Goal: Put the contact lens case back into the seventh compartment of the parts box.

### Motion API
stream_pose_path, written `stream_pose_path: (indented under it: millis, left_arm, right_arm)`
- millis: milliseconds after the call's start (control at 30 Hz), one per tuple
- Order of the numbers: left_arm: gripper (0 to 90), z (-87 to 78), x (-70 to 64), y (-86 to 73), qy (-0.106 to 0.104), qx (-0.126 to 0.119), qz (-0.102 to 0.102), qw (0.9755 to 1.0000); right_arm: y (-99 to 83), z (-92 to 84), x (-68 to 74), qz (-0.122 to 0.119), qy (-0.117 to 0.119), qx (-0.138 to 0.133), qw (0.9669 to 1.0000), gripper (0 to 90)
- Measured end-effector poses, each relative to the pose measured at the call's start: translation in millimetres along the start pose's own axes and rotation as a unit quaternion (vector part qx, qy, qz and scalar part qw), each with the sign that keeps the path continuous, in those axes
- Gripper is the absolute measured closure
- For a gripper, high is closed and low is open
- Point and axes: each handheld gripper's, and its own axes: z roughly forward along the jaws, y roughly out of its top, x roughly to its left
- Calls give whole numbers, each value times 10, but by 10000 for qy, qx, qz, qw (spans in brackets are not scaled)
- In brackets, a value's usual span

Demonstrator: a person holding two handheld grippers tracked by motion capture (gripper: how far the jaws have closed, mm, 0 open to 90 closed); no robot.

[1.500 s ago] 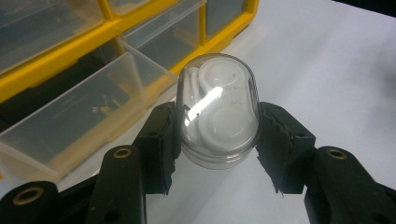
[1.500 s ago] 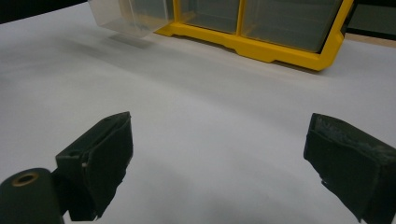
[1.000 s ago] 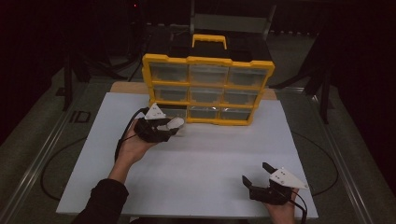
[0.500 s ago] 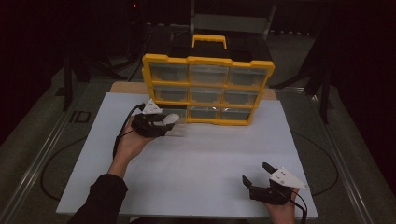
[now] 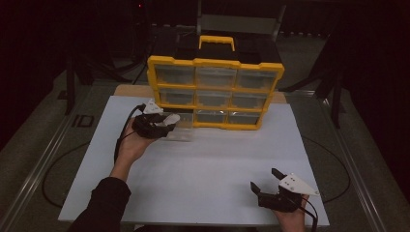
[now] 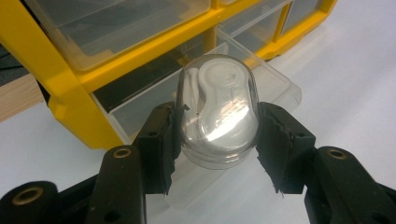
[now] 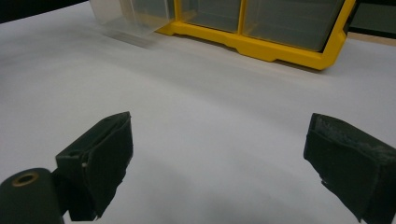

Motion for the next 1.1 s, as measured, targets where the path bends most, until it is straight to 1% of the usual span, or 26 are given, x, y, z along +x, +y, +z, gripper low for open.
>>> stream_pose_path:
  millis: [300,667,867,933,1000,1033,1100]
  left_arm:
    - [500,38,14,61,-16,76,37,10000]
    - [500,69,37,97,65,209,31,9998]
    - [498,78,54,88,143,293,-11,9995]
    - [497,80,60,85,136,321,-42,9994]
    - [502,73,69,83,127,280,-96,9995]
    - [480,67,76,84,102,248,-149,9995]
    - [402,61,81,85,124,231,-173,9995]
  right_arm:
    - [0,-1,-2,-2,-7,3,10000,82]
    - [0,-5,-2,2,-12,3,10000,82]
    - [0,-6,-1,-4,-17,3,10000,82]
    - [0,-7,-2,-2,-15,5,10000,82]
    - [0,-8,-4,-1,-19,1,10000,82]
    - [0,-8,-4,-5,-22,-1,10000,82]
    - [0,-8,-4,-1,-22,1,10000,82]
